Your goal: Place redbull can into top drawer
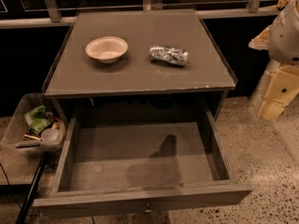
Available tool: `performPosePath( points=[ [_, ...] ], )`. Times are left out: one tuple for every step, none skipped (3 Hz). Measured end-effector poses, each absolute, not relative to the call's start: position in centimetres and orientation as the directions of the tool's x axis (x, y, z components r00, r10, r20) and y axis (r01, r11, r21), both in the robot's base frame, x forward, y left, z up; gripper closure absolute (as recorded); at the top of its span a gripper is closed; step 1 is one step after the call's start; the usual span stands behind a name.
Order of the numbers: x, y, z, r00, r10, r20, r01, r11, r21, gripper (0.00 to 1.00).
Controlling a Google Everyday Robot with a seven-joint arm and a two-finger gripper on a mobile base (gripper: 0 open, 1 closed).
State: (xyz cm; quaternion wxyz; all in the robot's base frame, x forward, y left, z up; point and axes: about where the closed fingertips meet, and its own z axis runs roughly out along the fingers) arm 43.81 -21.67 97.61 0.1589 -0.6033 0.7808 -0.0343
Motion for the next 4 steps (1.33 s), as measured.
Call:
performPosePath(
  points=[
    [43.8, -21.7, 97.6, -0.222, -0.953, -0.207, -0.931, 0.270, -0.245, 0.00],
    [44.9, -21.7, 98.3, -0.221, -0.941, -0.255, -0.919, 0.289, -0.268, 0.00],
    [47.7, -22.1, 99.0, -0.269, -0.909, -0.318, -0.901, 0.354, -0.252, 0.00],
    [52.4, -22.2, 100.7, -0.302, -0.886, -0.351, -0.874, 0.404, -0.268, 0.00]
  ],
)
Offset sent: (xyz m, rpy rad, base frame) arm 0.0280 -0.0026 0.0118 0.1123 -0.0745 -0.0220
